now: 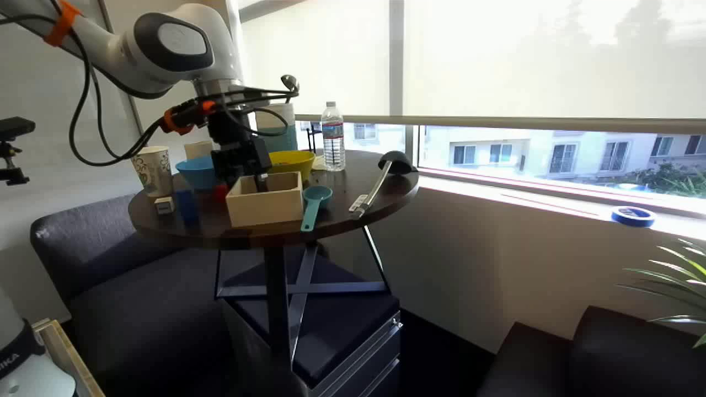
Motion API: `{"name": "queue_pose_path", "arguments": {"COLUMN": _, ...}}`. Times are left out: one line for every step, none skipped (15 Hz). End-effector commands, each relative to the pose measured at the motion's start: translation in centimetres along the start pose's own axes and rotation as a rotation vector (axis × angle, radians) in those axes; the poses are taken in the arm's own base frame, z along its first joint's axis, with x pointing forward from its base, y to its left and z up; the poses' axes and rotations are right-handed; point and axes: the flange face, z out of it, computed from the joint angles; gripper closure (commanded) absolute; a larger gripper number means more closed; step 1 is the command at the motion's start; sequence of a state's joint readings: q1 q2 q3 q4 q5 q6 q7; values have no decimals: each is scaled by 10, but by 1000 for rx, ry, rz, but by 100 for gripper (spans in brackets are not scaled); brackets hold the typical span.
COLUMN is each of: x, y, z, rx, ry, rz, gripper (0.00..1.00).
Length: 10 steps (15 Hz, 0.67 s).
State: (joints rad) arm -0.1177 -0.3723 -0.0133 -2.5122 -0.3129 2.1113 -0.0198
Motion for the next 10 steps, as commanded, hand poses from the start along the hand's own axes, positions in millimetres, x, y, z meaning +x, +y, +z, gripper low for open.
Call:
{"name": "queue_pose_path", "arguments": {"x": 0, "y": 0, "z": 0, "rx": 0, "ry": -1, "rz": 0, "gripper": 0}}
{"name": "queue_pose_path", "arguments": {"x": 0, "y": 0, "z": 0, "rx": 0, "ry": -1, "rz": 0, "gripper": 0}}
{"name": "queue_pose_path", "arguments": {"x": 0, "y": 0, "z": 0, "rx": 0, "ry": -1, "rz": 0, "gripper": 0}}
{"name": "queue_pose_path", "arguments": {"x": 0, "y": 0, "z": 0, "rx": 0, "ry": -1, "rz": 0, "gripper": 0}}
{"name": "queue_pose_path", "arguments": {"x": 0, "y": 0, "z": 0, "rx": 0, "ry": -1, "rz": 0, "gripper": 0}}
{"name": "queue_pose_path", "arguments": {"x": 0, "y": 0, "z": 0, "rx": 0, "ry": -1, "rz": 0, "gripper": 0}}
{"name": "queue_pose_path", "arguments": {"x": 0, "y": 0, "z": 0, "rx": 0, "ry": -1, "rz": 0, "gripper": 0}}
{"name": "queue_pose_path", "arguments": {"x": 1, "y": -2, "z": -10, "rx": -21, "ry": 18, "rz": -18, "gripper": 0}}
{"name": "queue_pose_path", "arguments": {"x": 1, "y": -3, "z": -19, "rx": -55, "ry": 29, "rz": -31, "gripper": 0}}
{"name": "queue_pose_path", "arguments": {"x": -1, "y": -6, "z": -31, "rx": -101, "ry": 37, "rz": -43, "gripper": 0}}
